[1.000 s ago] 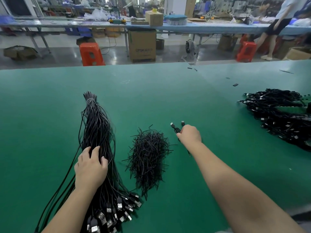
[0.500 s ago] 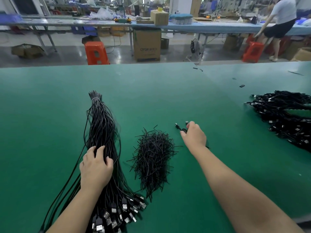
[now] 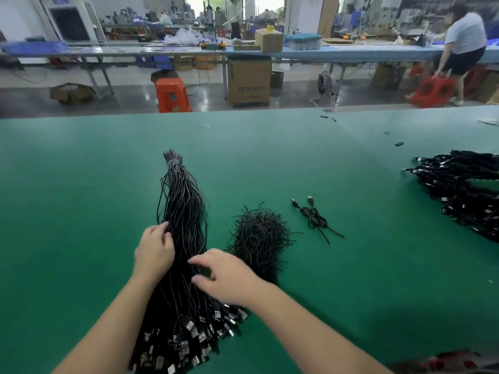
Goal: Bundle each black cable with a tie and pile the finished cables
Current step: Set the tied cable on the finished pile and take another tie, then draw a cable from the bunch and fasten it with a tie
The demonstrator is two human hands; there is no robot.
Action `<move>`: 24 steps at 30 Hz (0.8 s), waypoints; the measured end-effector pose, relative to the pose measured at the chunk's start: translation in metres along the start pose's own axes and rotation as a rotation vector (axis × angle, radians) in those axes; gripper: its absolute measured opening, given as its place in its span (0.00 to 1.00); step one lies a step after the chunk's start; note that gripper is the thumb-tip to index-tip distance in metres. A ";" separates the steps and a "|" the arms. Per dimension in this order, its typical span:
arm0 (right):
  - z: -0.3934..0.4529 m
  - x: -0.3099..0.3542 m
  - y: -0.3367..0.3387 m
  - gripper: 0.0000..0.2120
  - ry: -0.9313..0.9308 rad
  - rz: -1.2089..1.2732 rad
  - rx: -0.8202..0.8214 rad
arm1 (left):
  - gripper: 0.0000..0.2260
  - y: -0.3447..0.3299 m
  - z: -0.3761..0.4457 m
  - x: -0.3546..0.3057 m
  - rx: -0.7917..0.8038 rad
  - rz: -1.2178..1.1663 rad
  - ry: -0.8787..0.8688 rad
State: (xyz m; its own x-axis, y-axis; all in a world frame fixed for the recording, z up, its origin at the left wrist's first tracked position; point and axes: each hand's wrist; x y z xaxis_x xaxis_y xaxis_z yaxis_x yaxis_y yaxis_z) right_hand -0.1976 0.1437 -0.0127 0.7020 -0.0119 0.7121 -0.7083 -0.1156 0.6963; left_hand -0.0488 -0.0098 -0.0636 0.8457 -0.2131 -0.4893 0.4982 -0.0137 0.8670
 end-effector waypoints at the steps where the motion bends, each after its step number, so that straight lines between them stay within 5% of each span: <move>1: 0.000 0.002 -0.006 0.22 0.008 -0.017 0.033 | 0.19 0.008 0.003 0.010 -0.028 0.033 0.062; 6: 0.001 0.006 -0.019 0.23 0.013 -0.094 0.127 | 0.17 0.034 0.003 0.054 0.260 0.456 0.345; 18: 0.004 0.005 -0.019 0.20 -0.065 -0.084 0.112 | 0.06 0.040 -0.004 0.052 0.470 0.775 0.095; 22: 0.003 0.003 -0.019 0.18 -0.064 -0.038 0.059 | 0.10 0.045 -0.001 0.049 0.367 0.648 0.127; 24: 0.004 0.003 -0.017 0.17 -0.069 -0.007 0.011 | 0.11 0.048 0.006 0.045 0.357 0.291 0.241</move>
State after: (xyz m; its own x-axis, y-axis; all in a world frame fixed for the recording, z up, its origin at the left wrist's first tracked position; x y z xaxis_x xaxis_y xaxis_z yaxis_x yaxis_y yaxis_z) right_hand -0.1830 0.1422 -0.0231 0.7109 -0.0789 0.6989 -0.7025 -0.1270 0.7003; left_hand 0.0118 -0.0256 -0.0431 0.9806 -0.0273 -0.1943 0.1748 -0.3287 0.9281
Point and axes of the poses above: each hand's wrist, its own z-axis towards the middle knuckle, its own y-axis out of the back of the hand, x = y × z, and after that the axes turned 7 degrees about z, right-handed
